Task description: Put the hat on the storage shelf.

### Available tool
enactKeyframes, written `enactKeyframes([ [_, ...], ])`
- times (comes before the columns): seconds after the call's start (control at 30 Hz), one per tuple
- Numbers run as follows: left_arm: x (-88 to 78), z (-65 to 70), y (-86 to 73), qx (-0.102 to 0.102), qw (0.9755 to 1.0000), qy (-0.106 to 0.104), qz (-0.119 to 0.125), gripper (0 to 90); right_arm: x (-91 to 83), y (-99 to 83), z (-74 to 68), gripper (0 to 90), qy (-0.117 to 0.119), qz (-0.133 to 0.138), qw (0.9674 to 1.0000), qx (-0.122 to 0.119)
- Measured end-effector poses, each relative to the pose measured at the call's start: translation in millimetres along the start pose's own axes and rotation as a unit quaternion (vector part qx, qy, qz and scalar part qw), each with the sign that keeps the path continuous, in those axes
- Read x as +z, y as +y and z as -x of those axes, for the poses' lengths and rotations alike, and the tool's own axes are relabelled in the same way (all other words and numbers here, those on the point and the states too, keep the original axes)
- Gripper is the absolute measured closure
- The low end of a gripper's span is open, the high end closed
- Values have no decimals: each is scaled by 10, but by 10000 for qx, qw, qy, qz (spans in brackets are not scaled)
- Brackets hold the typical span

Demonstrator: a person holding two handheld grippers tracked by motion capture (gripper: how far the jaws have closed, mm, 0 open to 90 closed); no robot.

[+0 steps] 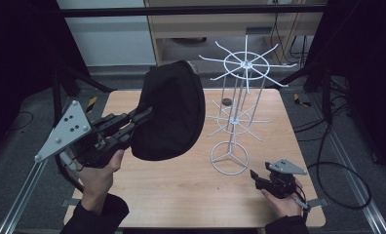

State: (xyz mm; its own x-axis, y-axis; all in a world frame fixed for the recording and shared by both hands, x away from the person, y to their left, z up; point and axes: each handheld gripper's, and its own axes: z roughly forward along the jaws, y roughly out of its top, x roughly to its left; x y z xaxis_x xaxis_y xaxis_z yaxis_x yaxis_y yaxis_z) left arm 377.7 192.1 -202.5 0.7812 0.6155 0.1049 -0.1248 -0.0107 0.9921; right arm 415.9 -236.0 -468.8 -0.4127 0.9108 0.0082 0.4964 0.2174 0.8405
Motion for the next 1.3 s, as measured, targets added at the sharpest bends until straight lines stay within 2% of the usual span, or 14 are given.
enactKeyframes([
  [0.27,163,98,140,91,9999,-86,70,839,0,0,-1,353,10,-4,10000,18],
  [0.57,362,110,151,62,9999,-111,-20,839,3,-1,0,353,16,-7,10000,9],
  [1.13,618,52,-81,-159,9989,-299,-329,838,7,-3,-2,353,24,-13,10000,-7],
  [1.3,626,1,-189,-341,9981,-361,-374,835,8,-3,-4,352,21,-19,10000,-9],
])
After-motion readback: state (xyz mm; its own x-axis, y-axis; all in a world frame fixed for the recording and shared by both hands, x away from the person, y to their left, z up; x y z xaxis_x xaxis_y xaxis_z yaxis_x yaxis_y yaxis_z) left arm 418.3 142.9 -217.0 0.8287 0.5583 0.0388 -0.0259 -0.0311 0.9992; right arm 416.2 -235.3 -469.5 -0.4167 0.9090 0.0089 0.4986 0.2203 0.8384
